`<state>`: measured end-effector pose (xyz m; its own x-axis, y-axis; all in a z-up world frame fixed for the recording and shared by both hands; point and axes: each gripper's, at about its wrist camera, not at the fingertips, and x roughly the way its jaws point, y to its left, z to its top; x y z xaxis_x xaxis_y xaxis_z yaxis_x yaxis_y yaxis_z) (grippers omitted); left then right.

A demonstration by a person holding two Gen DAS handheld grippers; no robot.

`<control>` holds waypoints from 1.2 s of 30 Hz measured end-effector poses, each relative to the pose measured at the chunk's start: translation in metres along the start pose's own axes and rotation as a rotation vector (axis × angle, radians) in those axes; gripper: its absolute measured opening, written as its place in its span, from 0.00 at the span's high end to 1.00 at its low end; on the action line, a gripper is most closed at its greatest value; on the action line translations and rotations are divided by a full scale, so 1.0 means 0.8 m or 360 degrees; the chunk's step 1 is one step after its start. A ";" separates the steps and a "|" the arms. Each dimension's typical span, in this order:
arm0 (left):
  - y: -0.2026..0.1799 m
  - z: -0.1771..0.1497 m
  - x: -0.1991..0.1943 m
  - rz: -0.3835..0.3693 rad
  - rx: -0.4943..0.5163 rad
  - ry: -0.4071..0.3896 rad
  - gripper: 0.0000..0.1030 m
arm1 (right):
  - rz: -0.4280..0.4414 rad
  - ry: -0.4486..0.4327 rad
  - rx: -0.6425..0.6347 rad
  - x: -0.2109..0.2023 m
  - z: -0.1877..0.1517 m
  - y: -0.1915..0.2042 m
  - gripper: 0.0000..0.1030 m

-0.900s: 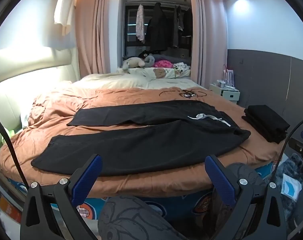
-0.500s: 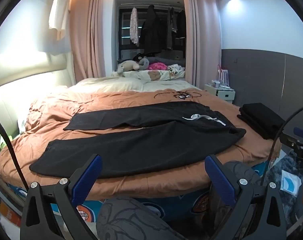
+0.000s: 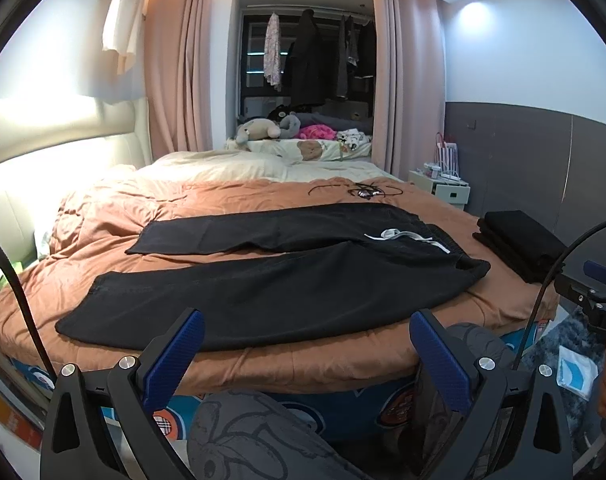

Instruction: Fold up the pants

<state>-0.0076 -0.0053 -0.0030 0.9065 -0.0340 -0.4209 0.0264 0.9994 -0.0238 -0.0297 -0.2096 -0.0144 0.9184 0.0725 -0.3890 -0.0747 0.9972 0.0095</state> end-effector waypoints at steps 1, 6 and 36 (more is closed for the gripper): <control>0.000 0.000 0.000 -0.0001 -0.0002 0.0000 0.00 | -0.0002 0.0000 -0.0001 -0.001 0.000 0.000 0.00; 0.001 0.000 -0.001 -0.0003 -0.0006 0.0003 0.00 | -0.0002 0.0003 0.0004 -0.002 0.001 0.002 0.00; 0.010 0.004 -0.025 0.0022 -0.0028 -0.0051 0.00 | 0.0013 -0.0016 0.0027 -0.011 0.001 0.002 0.00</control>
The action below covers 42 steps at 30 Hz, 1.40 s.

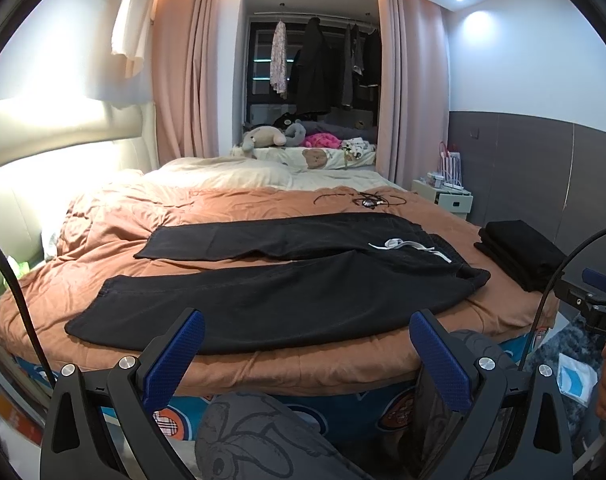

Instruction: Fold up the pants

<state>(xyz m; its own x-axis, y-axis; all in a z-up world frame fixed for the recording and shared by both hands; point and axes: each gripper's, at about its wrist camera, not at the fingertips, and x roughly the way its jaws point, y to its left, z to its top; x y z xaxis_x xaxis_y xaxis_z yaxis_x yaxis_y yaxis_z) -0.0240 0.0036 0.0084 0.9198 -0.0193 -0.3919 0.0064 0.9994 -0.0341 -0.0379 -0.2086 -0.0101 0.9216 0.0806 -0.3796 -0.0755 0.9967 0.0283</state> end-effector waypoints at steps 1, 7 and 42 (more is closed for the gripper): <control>0.000 0.000 -0.001 -0.0001 -0.0002 -0.0002 0.00 | 0.0001 -0.0002 -0.0002 0.000 0.000 0.000 0.00; 0.003 0.002 -0.002 0.0008 -0.0011 0.0001 0.00 | 0.0005 0.0010 0.0012 0.001 0.001 -0.005 0.00; 0.118 0.049 0.136 0.0250 -0.0107 0.0290 0.00 | 0.0090 0.0347 0.0109 0.161 0.096 -0.012 0.00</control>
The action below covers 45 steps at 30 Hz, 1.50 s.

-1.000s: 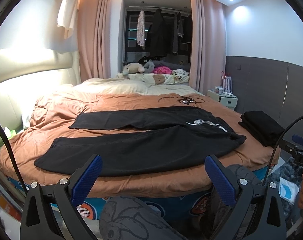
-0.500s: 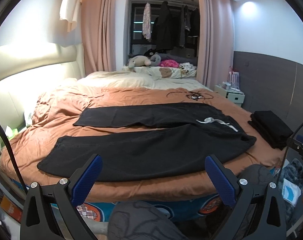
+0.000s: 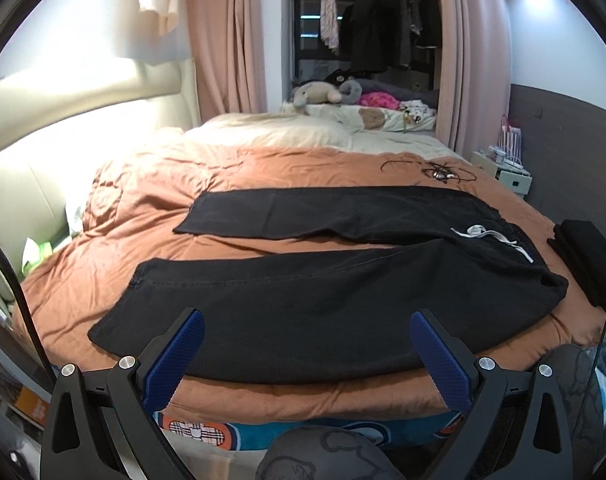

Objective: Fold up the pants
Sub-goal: 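Move both tools toward the pant leg hems and waistband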

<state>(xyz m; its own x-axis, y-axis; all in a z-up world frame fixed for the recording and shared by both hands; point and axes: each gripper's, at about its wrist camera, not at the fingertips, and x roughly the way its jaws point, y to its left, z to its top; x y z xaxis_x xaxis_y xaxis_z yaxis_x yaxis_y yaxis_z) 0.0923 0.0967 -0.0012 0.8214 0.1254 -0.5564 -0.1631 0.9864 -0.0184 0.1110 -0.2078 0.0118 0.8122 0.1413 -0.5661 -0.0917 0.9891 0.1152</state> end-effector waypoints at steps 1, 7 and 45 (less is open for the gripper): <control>0.005 0.001 0.007 -0.0007 -0.0013 0.0014 0.00 | 0.0016 0.0015 0.0003 0.007 0.006 -0.004 0.00; 0.025 0.004 0.038 0.0010 -0.0116 0.0084 0.00 | 0.0033 0.0032 -0.0001 0.036 0.025 -0.013 0.00; 0.261 -0.071 0.143 0.0545 -0.0912 0.0312 0.15 | -0.0131 0.0398 0.0405 0.178 0.055 -0.107 0.00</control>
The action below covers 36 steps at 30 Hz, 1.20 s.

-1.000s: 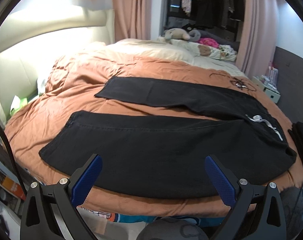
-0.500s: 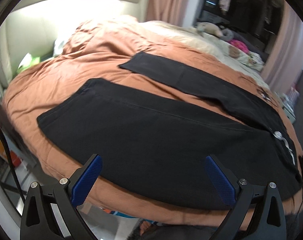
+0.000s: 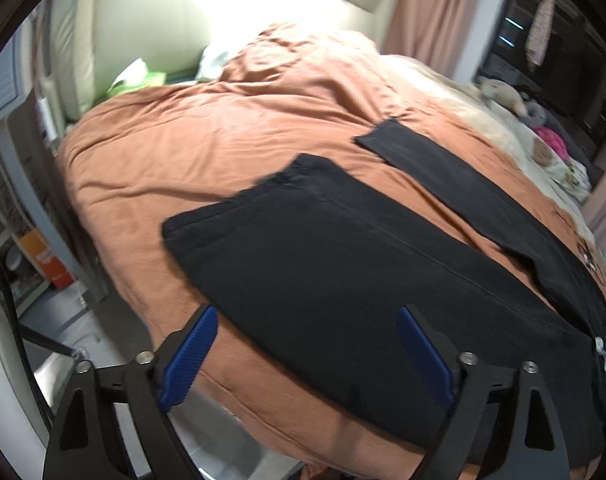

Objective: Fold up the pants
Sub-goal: 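Move both tools toward the pant leg hems and waistband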

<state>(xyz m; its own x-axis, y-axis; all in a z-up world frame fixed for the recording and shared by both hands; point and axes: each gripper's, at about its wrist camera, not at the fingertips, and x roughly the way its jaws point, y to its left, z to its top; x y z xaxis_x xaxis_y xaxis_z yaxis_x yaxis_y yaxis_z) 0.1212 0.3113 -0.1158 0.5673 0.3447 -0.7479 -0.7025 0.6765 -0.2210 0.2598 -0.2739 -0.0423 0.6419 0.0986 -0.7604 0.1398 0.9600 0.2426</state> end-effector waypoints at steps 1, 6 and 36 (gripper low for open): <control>0.008 0.002 0.004 0.0014 -0.0024 0.0001 0.17 | -0.0001 0.0014 0.0013 0.002 0.000 -0.001 0.00; 0.046 0.011 0.023 0.0080 -0.0127 0.0024 0.25 | 0.0009 0.0044 0.0054 0.007 0.003 -0.009 0.00; 0.128 0.030 0.095 -0.0249 -0.0589 0.0080 0.74 | 0.0223 0.0111 0.0453 0.037 0.004 -0.069 0.07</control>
<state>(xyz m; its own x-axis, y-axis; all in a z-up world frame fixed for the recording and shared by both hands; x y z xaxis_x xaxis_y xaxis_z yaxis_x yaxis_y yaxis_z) 0.1029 0.4226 -0.1802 0.6643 0.2177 -0.7150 -0.7218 0.4352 -0.5381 0.2732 -0.3248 -0.0761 0.6180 0.2516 -0.7448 0.2653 0.8251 0.4988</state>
